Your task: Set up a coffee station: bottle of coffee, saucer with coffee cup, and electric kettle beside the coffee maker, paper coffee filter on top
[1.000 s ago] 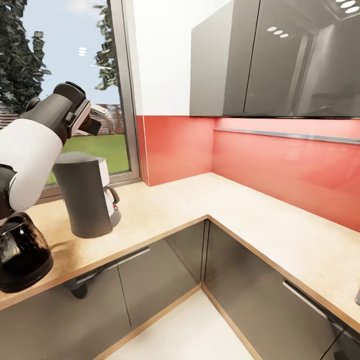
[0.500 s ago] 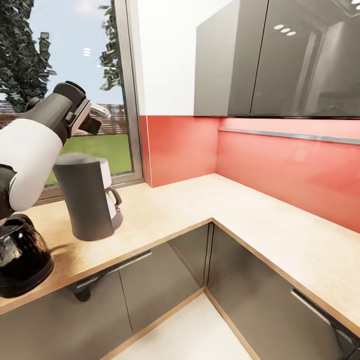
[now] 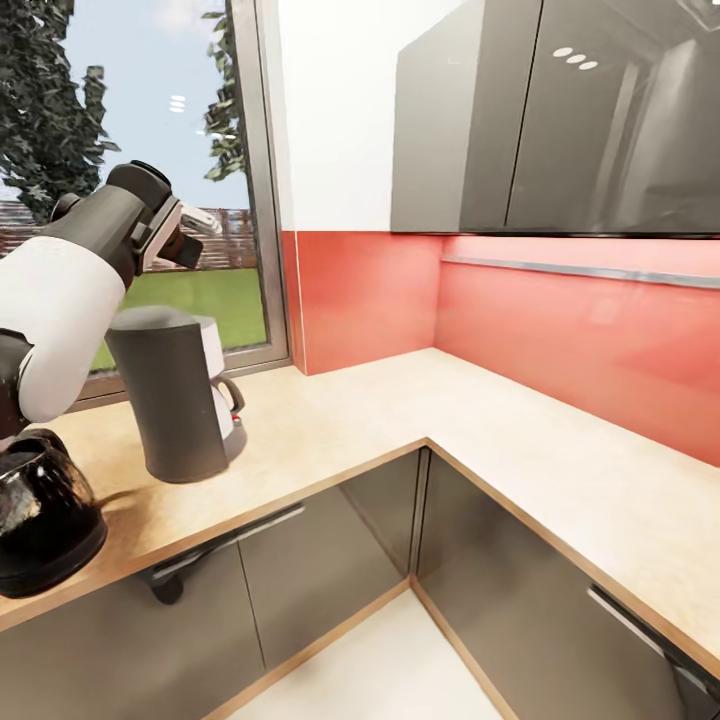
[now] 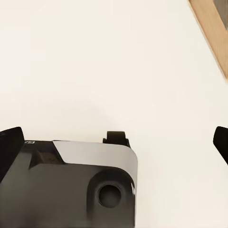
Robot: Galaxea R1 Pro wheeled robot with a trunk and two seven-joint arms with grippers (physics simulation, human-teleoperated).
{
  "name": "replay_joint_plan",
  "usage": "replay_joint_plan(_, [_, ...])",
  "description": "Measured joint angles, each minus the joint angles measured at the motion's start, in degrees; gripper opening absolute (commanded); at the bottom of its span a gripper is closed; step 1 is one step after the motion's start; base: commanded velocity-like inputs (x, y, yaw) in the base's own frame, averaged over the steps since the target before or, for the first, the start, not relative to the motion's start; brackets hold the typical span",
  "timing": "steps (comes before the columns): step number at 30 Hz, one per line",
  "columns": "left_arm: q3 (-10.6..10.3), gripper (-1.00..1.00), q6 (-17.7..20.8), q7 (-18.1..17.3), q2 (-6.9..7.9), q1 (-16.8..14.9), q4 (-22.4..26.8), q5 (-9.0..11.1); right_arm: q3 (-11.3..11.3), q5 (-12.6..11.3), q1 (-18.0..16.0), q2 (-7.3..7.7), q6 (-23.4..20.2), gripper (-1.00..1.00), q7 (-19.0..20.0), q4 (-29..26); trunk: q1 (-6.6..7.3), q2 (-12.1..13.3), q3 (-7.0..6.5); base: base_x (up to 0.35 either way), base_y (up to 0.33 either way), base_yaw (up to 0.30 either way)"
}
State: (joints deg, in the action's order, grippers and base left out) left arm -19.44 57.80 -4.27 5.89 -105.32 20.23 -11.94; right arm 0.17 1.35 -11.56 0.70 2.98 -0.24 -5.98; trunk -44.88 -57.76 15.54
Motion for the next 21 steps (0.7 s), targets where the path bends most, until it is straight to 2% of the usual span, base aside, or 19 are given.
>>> replay_joint_plan(12, [0.1, -1.00, 0.0, 0.0, -0.13, 0.0, 0.9, 0.1, 0.0, 0.0, 0.0, -0.01, 0.0, 1.00, 0.0, 0.0, -0.01, 0.0, 0.00, 0.012, -0.010, 0.247])
replay_joint_plan(17, [0.1, -1.00, 0.0, -0.7, -0.22, 0.0, 1.2, 0.4, 0.0, 0.0, 0.0, -0.06, 0.0, 1.00, 0.0, 0.0, -0.01, 0.0, 0.00, 0.000, 0.000, 0.103])
replay_joint_plan(19, [0.2, -1.00, 0.0, -2.7, -0.46, 0.0, 1.2, 0.6, 0.0, 0.0, 0.0, -0.07, 0.0, 1.00, 0.0, 0.0, -0.01, 0.0, 0.00, 0.000, 0.000, 0.033])
replay_joint_plan(20, [0.1, -1.00, -0.1, -8.4, -1.05, 0.0, 1.3, 1.0, 0.0, 0.0, 0.0, -0.08, 0.0, 1.00, 0.0, 0.0, -0.01, 0.0, 0.00, 0.000, 0.000, 0.018])
replay_joint_plan(21, [0.1, -1.00, -0.1, -10.8, -1.23, 0.0, 1.3, 0.7, 0.0, 0.0, 0.0, -0.06, 0.0, 1.00, 0.0, 0.0, -0.01, 0.0, 0.00, 0.000, 0.000, 0.014])
